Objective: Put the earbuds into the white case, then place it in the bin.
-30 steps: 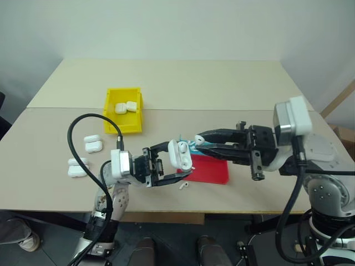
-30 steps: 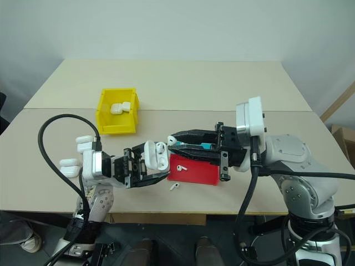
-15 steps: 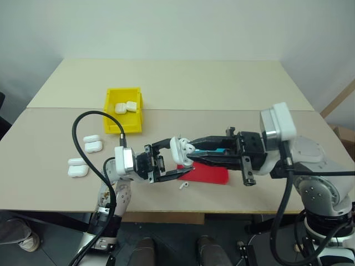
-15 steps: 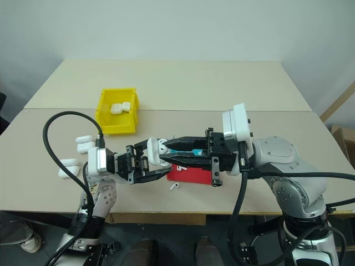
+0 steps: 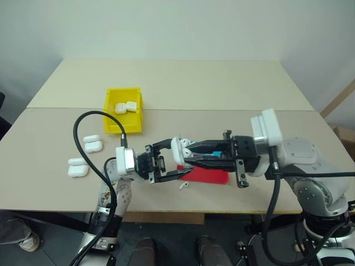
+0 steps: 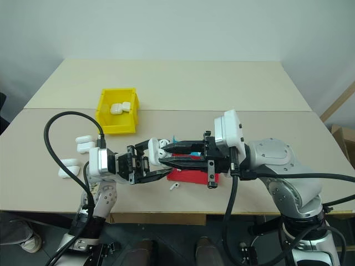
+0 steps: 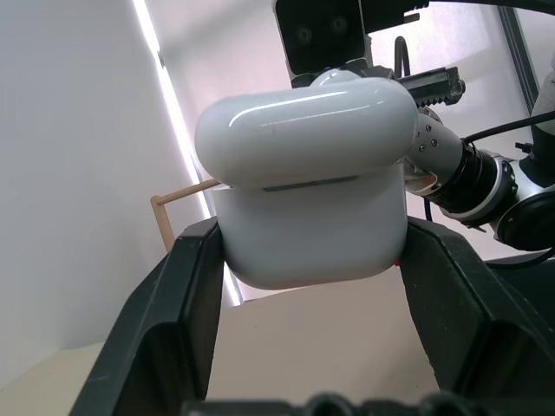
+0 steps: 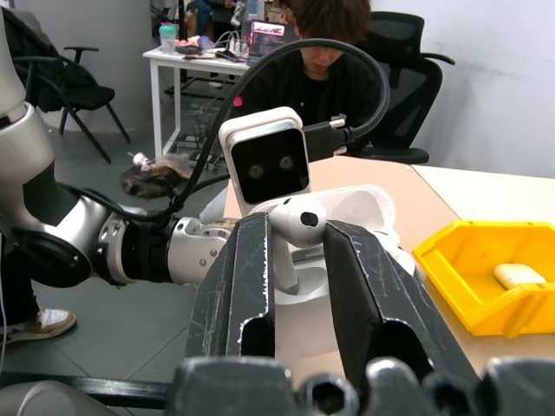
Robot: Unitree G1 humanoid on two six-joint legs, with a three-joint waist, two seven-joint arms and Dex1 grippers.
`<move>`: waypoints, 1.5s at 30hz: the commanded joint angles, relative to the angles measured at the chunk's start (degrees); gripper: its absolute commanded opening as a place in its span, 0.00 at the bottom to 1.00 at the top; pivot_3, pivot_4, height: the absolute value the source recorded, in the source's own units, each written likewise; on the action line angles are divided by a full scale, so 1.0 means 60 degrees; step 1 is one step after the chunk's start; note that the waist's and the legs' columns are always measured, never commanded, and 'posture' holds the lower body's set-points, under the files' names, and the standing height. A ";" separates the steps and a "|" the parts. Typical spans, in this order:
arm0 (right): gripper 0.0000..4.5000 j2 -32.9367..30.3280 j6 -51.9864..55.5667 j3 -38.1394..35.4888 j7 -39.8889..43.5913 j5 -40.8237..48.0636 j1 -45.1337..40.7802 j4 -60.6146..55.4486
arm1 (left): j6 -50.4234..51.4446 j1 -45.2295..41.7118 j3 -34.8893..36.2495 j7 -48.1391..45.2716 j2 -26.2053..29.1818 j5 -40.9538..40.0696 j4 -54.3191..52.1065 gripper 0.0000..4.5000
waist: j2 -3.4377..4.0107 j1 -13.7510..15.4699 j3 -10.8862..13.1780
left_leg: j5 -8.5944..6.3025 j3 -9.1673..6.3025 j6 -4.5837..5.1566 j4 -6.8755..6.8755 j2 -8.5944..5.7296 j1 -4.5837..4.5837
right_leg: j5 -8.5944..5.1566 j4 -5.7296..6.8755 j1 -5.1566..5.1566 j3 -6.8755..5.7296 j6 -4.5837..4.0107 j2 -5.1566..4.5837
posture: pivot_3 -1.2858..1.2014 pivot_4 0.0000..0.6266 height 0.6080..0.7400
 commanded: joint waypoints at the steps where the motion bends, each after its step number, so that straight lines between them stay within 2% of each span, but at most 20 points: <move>1: 0.16 -0.0062 -0.0367 -0.0044 0.0084 -0.0132 0.0042 -0.0131 | -0.0222 -0.0191 0.0123 0.0000 -0.0005 -0.0041 -0.0098 0.62 | 0.0000 0.0003 0.0000 | 0.0000 0.0000 0.0000 0.0000 0.0000 0.0000 | 0.0000 0.0000 0.0000 0.0000 0.0000 0.0000 | 0.52 0.24 1.00; 9: 0.16 -0.0039 -0.0580 0.0049 0.0142 -0.0316 0.0108 -0.0104 | -0.0389 -0.0165 0.0135 -0.0009 -0.0082 0.0090 -0.0001 0.62 | 0.0000 0.0003 0.0000 | 0.0000 0.0000 0.0000 0.0000 0.0000 0.0000 | 0.0000 -0.0001 0.0000 0.0000 0.0000 0.0000 | 0.52 0.24 1.00; 11: 0.31 -0.0043 -0.0627 0.0047 0.0219 -0.0268 0.0098 -0.0113 | -0.0421 -0.0166 0.0130 0.0001 -0.0082 0.0097 0.0021 0.62 | 0.0000 0.0004 0.0000 | 0.0000 0.0000 0.0000 0.0000 0.0000 0.0000 | 0.0000 0.0000 0.0001 0.0000 0.0000 0.0000 | 0.52 0.24 1.00; 14: 0.50 -0.0009 -0.0816 0.0027 0.0102 -0.0506 0.0185 -0.0210 | -0.0451 -0.0168 0.0119 0.0014 -0.0082 0.0102 0.0045 0.62 | 0.0000 0.0006 0.0000 | 0.0000 0.0000 0.0000 0.0000 0.0000 0.0000 | 0.0000 0.0000 0.0000 -0.0001 0.0000 0.0000 | 0.52 0.24 1.00; 18: 0.81 -0.0049 -0.0922 0.0004 0.0152 -0.0563 0.0259 -0.0207 | -0.0474 -0.0153 0.0109 0.0052 -0.0073 0.0122 0.0069 0.62 | 0.0000 0.0002 0.0000 | 0.0000 -0.0001 0.0000 0.0000 0.0000 0.0000 | 0.0000 -0.0001 0.0000 -0.0001 0.0000 -0.0001 | 0.52 0.24 1.00; 22: 0.81 -0.0184 -0.1068 -0.0297 0.0255 -0.0475 0.0349 -0.0115 | -0.0352 -0.0052 0.0144 0.0287 0.0006 0.0296 0.0062 0.62 | 0.0000 0.0007 0.0000 | 0.0000 -0.0001 0.0000 0.0000 -0.0001 0.0000 | 0.0000 0.0000 0.0001 -0.0002 0.0000 0.0000 | 0.52 0.24 1.00; 29: 0.81 -0.0577 -0.1210 -0.1608 0.0879 0.0538 0.0599 0.0194 | -0.0245 0.0101 0.0276 0.0628 0.0145 0.0339 -0.0031 0.62 | -0.0001 0.0027 0.0000 | 0.0000 -0.0002 0.0000 0.0000 0.0000 -0.0001 | 0.0000 -0.0004 0.0003 -0.0004 0.0000 -0.0001 | 0.52 0.24 1.00; 32: 0.81 -0.0614 -0.1277 -0.1614 0.0796 0.0349 0.0468 0.0283 | -0.0295 0.0097 0.0291 0.0701 0.0141 0.0401 -0.0031 0.62 | 0.0000 0.0001 0.0000 | 0.0000 0.0001 0.0000 0.0000 -0.0001 0.0001 | 0.0001 -0.0003 0.0003 0.0000 0.0000 -0.0002 | 0.52 0.24 1.00; 37: 0.81 -0.0867 -0.0413 -0.1243 0.0062 0.0308 -0.0653 0.0586 | -0.0434 0.0099 0.0208 0.1116 0.0259 0.0995 0.0065 0.62 | 0.0000 -0.0024 0.0000 | 0.0000 0.0000 0.0000 0.0002 0.0000 0.0009 | 0.0001 0.0010 0.0004 0.0002 0.0000 0.0001 | 0.52 0.24 1.00; 40: 0.61 -0.1069 0.0207 -0.0952 -0.0424 0.0241 -0.1435 0.0572 | -0.0448 0.0020 0.0070 0.1564 0.0400 0.1714 0.0134 0.62 | 0.0000 -0.0009 0.0000 | 0.0000 0.0000 0.0000 0.0000 0.0000 0.0002 | 0.0000 0.0006 -0.0004 0.0000 0.0000 0.0001 | 0.52 0.24 1.00; 45: 0.19 -0.1443 0.1725 -0.0144 -0.0784 0.0379 -0.3175 0.0673 | -0.0060 -0.0448 -0.0283 0.1901 0.0921 0.2592 0.0164 0.62 | 0.0002 0.0003 0.0001 | 0.0000 -0.0001 0.0000 0.0001 -0.0002 -0.0014 | 0.0001 0.0008 -0.0019 -0.0001 0.0000 -0.0003 | 0.52 0.24 1.00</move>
